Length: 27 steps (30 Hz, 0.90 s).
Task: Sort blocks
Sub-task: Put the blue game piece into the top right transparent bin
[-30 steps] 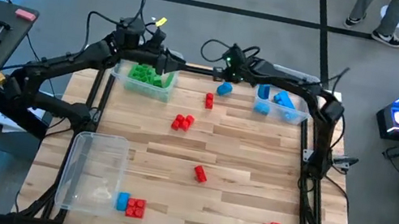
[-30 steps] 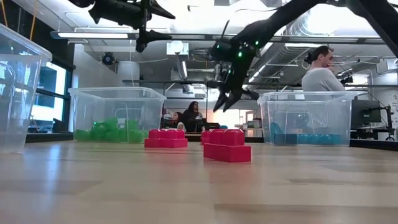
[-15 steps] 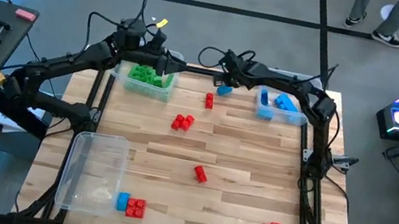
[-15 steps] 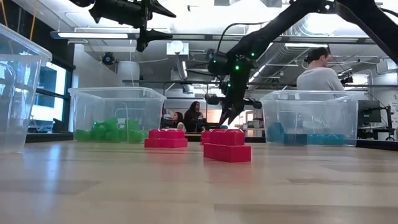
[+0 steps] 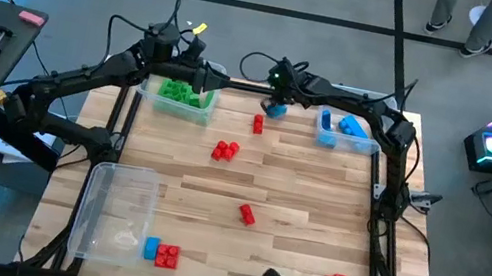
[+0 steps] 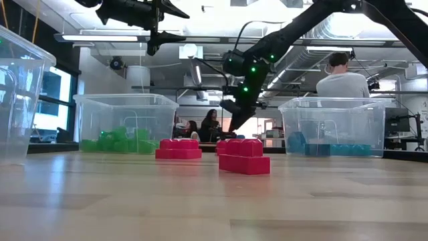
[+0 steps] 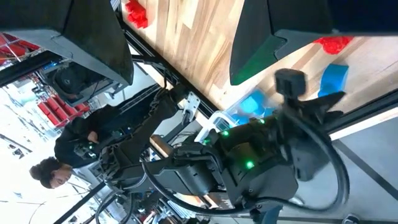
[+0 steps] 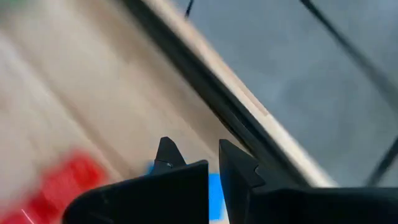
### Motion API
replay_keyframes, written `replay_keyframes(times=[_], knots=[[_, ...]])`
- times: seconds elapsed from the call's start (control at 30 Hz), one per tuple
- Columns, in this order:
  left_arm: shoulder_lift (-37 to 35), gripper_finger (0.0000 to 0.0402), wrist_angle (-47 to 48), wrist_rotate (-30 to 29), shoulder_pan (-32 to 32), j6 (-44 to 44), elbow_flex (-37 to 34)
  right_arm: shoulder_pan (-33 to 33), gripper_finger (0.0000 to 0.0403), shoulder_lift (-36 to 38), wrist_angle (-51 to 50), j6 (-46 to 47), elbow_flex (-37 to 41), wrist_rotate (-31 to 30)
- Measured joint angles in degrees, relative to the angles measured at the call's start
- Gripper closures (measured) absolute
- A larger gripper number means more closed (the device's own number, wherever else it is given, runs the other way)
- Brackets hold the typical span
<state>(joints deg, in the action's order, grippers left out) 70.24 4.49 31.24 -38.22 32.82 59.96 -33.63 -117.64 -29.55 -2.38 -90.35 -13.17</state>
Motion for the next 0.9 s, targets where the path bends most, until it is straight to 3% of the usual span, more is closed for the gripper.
replay_keyframes(times=[0.13,0.23,0.47,0.6,0.73,0.9], knots=[[0.0,0.0149,0.0,0.0,0.0,0.0,0.0,0.0,0.0403,0.0,-1.7,-26.0,0.0,0.0],[0.0,0.0149,0.0,0.0,0.0,0.0,0.0,0.0,0.0403,0.0,-2.2,-36.9,0.0,0.0],[0.0,0.0149,0.1,0.0,0.0,0.0,0.0,-0.5,0.0403,0.0,-0.5,-40.1,0.0,-0.4],[0.0,0.0149,0.1,0.0,0.0,0.0,0.0,-1.0,0.0403,0.1,2.3,-41.8,0.0,-3.5],[0.0,0.0149,0.2,0.0,0.0,0.0,0.0,-1.8,0.0403,0.1,-2.5,-46.6,0.0,-5.2],[0.0,0.0149,0.3,0.0,0.0,0.0,0.0,-2.5,0.0403,0.1,-5.4,-46.1,0.0,-3.6]])
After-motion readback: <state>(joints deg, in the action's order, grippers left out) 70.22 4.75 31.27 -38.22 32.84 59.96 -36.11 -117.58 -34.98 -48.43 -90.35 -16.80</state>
